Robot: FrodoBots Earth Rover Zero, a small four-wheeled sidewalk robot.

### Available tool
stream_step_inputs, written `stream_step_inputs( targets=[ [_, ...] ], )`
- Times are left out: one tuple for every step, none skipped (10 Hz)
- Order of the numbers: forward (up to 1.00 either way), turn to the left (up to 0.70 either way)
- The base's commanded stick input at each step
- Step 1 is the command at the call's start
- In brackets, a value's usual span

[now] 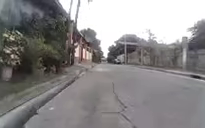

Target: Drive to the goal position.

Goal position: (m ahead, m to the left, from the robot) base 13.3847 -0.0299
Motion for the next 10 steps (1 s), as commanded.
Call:
stream_step_inputs(
  targets=[
    [0.70,0.00],
    [0.70,0.00],
    [0.70,0.00],
    [0.70,0.00],
    [0.70,0.00],
    [0.70,0.00],
    [0.70,0.00],
    [0.70,0.00],
    [0.70,0.00],
    [0.70,0.00]
  ],
)
